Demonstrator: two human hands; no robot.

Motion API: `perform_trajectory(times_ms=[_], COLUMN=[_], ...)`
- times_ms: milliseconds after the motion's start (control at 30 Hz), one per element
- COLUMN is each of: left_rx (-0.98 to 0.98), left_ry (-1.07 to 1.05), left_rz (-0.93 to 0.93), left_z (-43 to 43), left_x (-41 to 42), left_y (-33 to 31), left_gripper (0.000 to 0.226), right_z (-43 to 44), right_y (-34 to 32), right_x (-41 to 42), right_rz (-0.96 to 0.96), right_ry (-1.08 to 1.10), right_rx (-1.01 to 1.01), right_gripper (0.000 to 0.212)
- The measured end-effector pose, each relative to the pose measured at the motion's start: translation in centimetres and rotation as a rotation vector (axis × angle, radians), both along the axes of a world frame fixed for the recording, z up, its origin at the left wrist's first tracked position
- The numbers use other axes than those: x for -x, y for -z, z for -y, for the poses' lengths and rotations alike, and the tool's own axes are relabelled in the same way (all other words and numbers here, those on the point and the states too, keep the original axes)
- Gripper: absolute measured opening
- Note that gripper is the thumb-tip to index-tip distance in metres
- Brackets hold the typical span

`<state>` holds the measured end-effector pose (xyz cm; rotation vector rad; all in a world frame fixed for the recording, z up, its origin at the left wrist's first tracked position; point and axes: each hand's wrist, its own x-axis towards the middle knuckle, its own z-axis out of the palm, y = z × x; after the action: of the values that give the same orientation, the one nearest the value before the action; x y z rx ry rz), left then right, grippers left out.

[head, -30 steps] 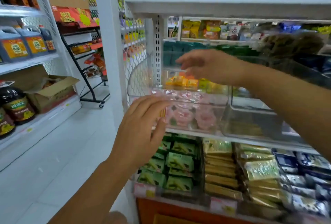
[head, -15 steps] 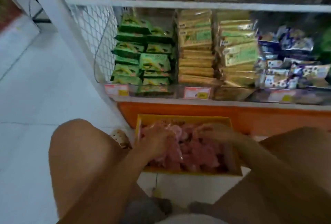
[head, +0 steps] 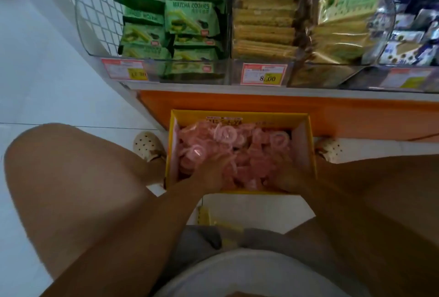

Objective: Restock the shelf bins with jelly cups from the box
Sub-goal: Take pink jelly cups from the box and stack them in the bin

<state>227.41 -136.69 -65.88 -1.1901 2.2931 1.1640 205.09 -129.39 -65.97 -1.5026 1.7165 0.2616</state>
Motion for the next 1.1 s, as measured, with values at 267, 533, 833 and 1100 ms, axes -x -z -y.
perform_trajectory(times_ms=[267,533,833,1100], left_rx=[-0.106,-0.044,-0.473,-0.287], left_ry=[-0.142,-0.271,-0.527,-0.428], left_rz=[-0.167,-0.099,-0.259,-0.237], left_z=[0.1,0.3,-0.5,-0.4], left_x=[2.4,1.6,2.2,0.9], left_y=[0.7,1.3,-1.7,-0.9], left_gripper=[0.030,0.027,0.047,0.050], right_z=[0.5,0.3,0.5,0.4], right_y=[-0.8,-1.4,-2.9,-4.9], right_x=[-0.8,-1.3,-1.7,-1.7], right_rz=[0.182,0.195,0.460,0.407], right_ry=[0.224,0.381,0.823,0.909], right_rx=[0.002,0.113,0.115,0.081], right_gripper=[0.074,0.039,0.025,0.035])
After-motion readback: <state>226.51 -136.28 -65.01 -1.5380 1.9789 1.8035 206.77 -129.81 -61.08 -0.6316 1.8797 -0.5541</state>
